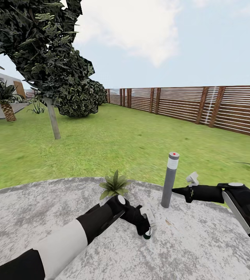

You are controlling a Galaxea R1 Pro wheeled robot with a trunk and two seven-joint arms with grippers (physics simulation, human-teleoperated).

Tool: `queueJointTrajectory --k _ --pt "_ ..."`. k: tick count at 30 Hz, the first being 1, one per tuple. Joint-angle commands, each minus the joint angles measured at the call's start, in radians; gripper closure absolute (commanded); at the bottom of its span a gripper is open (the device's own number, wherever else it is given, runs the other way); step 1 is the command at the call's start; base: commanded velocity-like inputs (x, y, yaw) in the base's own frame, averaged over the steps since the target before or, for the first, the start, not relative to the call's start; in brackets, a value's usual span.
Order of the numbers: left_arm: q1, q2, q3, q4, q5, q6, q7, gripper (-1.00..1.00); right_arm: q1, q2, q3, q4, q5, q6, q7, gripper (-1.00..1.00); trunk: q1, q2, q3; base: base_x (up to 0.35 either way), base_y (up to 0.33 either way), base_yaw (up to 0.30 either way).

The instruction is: Pick up the pesticide atomizer in the garden and spray insectifuge to fully cover both potted plants in the garden.

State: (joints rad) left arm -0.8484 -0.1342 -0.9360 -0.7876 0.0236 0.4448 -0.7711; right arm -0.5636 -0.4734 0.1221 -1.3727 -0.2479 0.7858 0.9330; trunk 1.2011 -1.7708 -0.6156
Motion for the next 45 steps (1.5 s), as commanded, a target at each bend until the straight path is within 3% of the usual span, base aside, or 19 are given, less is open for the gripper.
queueJointTrajectory --k 1,15,18,22,27,45 --pt "-0.009 -0.005 0.0 -0.001 0.002 0.009 -0.002 1.0 -0.001 -0.001 0.002 0.0 -0.003 0.004 0.0 1.0 0.0 -0.001 -0.001 0.0 0.0 0.0" --pt "-0.029 -0.018 0.006 0.0 0.002 0.011 0.005 1.0 -0.001 0.0 0.01 -0.002 -0.002 0.004 0.0 1.0 0.0 -0.001 -0.001 0.0 0.0 0.0" --pt "-0.029 -0.018 0.048 0.001 0.002 0.008 0.005 1.0 -0.001 -0.001 0.012 -0.002 -0.002 0.004 0.0 1.0 0.0 -0.001 -0.001 0.0 0.0 0.0" --pt "-0.029 -0.018 0.075 0.001 0.001 0.008 0.003 1.0 -0.001 -0.001 0.06 -0.002 -0.002 0.004 0.0 1.0 0.0 -0.001 -0.001 0.0 0.0 0.0" --pt "-0.029 -0.018 0.078 0.001 0.001 0.008 0.003 1.0 -0.001 -0.001 0.111 -0.002 -0.002 0.004 0.0 1.0 0.0 -0.001 -0.001 0.0 0.0 0.0" --pt "-0.029 -0.027 0.077 0.008 0.003 0.009 0.005 1.0 -0.001 0.001 0.118 -0.025 -0.002 0.004 0.0 1.0 0.0 -0.001 -0.001 0.0 0.0 0.0"
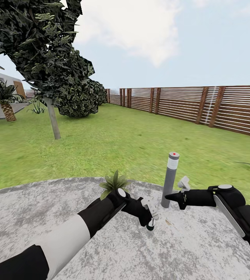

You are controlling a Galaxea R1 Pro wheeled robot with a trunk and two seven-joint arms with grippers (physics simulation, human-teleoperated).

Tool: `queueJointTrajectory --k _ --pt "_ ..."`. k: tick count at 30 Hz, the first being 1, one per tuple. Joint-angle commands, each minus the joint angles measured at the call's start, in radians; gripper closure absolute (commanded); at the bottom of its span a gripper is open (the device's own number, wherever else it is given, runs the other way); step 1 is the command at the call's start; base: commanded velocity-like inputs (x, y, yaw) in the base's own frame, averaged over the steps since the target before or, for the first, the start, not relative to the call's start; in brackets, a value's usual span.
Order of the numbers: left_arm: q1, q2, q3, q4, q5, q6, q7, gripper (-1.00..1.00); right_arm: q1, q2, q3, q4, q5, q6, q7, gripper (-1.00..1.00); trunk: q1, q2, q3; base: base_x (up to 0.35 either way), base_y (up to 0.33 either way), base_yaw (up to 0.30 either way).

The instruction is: Pick up the pesticide atomizer in the garden and spray insectifuge to fully cover both potted plants in the garden.

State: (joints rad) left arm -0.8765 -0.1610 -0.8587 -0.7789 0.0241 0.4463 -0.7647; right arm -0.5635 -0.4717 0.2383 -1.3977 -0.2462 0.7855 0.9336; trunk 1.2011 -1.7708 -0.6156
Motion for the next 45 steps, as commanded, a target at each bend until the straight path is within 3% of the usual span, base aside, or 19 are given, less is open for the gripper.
queueJointTrajectory --k 1,30,36,45 --pt "-0.001 0.0 0.0 -0.001 0.003 0.008 -0.002 1.0 -0.001 -0.001 0.002 -0.001 -0.004 0.005 -0.001 1.0 0.0 -0.001 -0.001 0.0 0.0 0.0" --pt "-0.001 -0.013 0.001 -0.003 0.004 0.005 0.005 1.0 -0.001 0.004 0.003 -0.001 -0.005 0.006 -0.001 1.0 0.0 -0.001 -0.001 0.0 0.0 0.0" --pt "-0.001 -0.013 0.001 -0.003 0.004 0.003 0.008 1.0 -0.001 0.033 0.003 -0.001 -0.005 0.006 -0.001 1.0 0.0 -0.001 -0.001 0.0 0.0 0.0" --pt "-0.001 -0.013 0.002 -0.005 0.006 0.003 0.06 1.0 -0.001 0.036 0.003 -0.001 -0.005 0.006 -0.001 1.0 0.0 -0.001 -0.001 0.0 0.0 0.0"
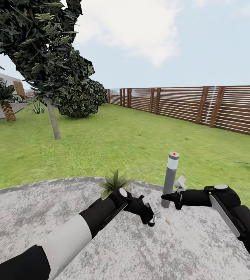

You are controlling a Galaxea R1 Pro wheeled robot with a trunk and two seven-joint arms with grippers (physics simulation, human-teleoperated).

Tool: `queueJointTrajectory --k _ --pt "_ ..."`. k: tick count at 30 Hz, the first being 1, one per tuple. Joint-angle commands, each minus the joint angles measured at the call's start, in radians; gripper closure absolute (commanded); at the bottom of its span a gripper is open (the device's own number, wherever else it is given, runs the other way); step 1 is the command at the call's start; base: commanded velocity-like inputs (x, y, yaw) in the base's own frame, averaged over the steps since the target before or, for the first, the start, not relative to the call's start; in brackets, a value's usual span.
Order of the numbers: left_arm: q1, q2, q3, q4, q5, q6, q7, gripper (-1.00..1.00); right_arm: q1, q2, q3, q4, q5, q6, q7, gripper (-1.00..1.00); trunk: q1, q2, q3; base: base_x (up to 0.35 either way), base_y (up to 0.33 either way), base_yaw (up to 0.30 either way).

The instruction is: Pick up the pesticide atomizer in the garden and spray insectifuge to fully cover both potted plants in the garden.

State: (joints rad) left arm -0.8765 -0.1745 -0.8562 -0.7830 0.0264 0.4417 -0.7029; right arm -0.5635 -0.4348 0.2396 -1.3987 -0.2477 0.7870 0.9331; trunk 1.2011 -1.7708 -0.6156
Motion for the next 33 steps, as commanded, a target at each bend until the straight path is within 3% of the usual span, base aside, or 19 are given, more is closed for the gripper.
queueJointTrajectory --k 1,33 --pt "-0.001 0.0 0.0 -0.001 0.003 0.008 0.0 1.0 -0.001 -0.001 0.001 0.0 -0.004 0.005 0.0 1.0 0.0 -0.001 -0.001 0.0 0.0 0.0" --pt "-0.001 0.0 0.003 -0.035 0.01 0.003 0.002 1.0 -0.001 0.001 0.001 0.0 -0.004 0.005 0.0 1.0 0.0 -0.001 -0.001 0.0 0.0 0.0"
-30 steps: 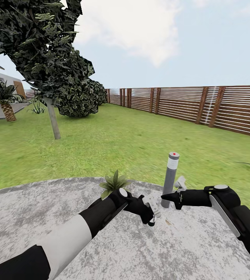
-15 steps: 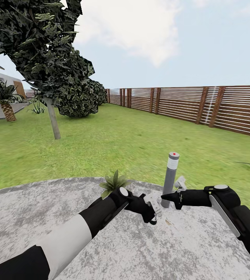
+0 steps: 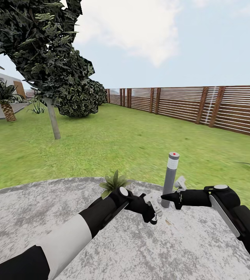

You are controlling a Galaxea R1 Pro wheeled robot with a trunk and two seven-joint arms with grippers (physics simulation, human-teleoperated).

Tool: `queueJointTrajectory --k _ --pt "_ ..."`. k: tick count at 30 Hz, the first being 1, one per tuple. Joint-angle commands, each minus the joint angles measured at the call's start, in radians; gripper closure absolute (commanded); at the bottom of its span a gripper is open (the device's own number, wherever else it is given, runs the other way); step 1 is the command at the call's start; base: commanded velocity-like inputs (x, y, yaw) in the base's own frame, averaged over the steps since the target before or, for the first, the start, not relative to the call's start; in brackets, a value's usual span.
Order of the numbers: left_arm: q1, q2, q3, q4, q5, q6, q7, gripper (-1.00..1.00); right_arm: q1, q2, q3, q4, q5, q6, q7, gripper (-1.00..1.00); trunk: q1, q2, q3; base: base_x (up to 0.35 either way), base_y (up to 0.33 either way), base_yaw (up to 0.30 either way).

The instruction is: Pick up the pesticide atomizer in the garden and spray insectifuge to fully cover both potted plants in the garden.

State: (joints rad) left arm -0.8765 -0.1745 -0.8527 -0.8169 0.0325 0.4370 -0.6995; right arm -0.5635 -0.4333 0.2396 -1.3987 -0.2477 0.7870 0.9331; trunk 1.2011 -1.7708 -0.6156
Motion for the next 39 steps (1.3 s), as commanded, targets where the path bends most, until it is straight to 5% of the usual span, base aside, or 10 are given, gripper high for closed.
queueJointTrajectory --k 1,12,20,39 --pt "-0.001 0.0 0.0 -0.001 0.004 0.008 -0.002 1.0 -0.001 -0.001 0.001 0.0 -0.004 0.005 0.0 1.0 0.0 -0.001 -0.001 0.0 0.0 0.0" --pt "-0.001 0.0 0.0 0.0 0.007 -0.013 -0.002 1.0 -0.001 0.001 0.001 0.0 -0.004 0.005 0.0 1.0 0.0 -0.001 -0.001 0.0 0.0 0.0" --pt "-0.001 0.0 0.0 0.001 0.099 -0.047 0.026 1.0 -0.001 0.001 0.001 0.0 -0.004 0.005 0.0 1.0 0.0 -0.001 -0.001 0.0 0.0 0.0" --pt "-0.001 0.0 0.0 0.002 0.104 -0.057 0.054 1.0 -0.001 0.015 0.002 0.0 -0.004 0.005 0.0 1.0 0.0 -0.001 -0.001 0.0 0.0 0.0"
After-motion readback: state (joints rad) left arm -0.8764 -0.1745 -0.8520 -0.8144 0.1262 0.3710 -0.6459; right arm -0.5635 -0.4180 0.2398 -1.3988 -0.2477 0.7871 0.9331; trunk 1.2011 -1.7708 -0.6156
